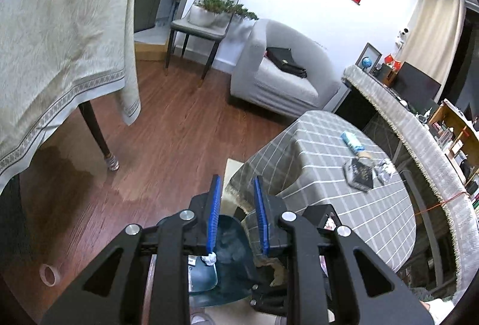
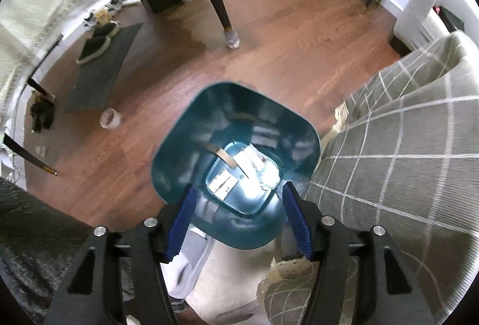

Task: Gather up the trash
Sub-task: 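Open the right gripper to drop the foil ball into the bin, then move both grippers back over the table toward the black tissue pack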

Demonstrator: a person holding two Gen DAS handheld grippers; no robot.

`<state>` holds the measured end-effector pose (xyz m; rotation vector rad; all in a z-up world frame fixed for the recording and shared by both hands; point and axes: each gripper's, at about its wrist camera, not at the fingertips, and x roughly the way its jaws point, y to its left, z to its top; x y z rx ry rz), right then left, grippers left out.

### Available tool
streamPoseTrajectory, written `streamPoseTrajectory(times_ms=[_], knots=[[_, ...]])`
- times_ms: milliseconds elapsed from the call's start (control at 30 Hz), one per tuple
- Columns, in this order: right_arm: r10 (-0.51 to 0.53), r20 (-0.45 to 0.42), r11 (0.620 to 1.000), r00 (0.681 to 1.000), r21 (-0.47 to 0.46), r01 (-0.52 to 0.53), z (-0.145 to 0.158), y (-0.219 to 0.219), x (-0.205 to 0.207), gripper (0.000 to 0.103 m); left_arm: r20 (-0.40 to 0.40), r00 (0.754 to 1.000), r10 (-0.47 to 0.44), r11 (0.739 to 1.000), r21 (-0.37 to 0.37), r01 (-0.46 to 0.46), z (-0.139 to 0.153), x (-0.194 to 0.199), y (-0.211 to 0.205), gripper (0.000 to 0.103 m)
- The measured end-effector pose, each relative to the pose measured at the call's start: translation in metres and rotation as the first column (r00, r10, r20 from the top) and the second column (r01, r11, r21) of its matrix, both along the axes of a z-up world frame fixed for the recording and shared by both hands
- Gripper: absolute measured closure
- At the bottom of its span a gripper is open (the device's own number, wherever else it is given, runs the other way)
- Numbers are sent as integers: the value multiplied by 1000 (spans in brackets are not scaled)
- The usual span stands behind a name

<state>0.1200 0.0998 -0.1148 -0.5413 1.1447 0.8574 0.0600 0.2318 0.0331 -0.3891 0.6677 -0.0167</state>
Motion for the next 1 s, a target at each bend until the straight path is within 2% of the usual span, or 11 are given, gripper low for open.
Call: streamPoseTrajectory(times_ms=[133, 300, 367, 433, 633, 767, 1000], knots=[[21, 31, 996, 999, 84, -24, 28, -8, -8, 53, 19, 1000, -4, 1000, 13, 4, 9, 3, -8, 80], [-2, 87, 982, 996, 190, -15, 69, -29, -9, 56, 42, 999, -2, 999, 41, 0, 20, 5, -18, 75], [-22, 105, 974, 994, 225, -3, 82, -40, -7, 57, 47, 999, -1, 999, 43, -1, 22, 7, -21, 72], [-40, 108, 968, 993, 252, 11, 90, -49, -4, 57, 57, 998, 4, 999, 42, -6, 25, 10, -26, 55], [-115, 147, 948, 983, 312, 64, 111, -83, 5, 57, 63, 998, -6, 999, 50, 2, 29, 22, -43, 50], [-193, 178, 932, 965, 342, 123, 122, -110, 15, 57, 50, 998, -25, 997, 71, 22, 24, 32, -62, 46], [-328, 236, 903, 915, 364, 230, 131, -163, 36, 57, 45, 996, -76, 986, 154, 69, 19, 49, -105, 33]])
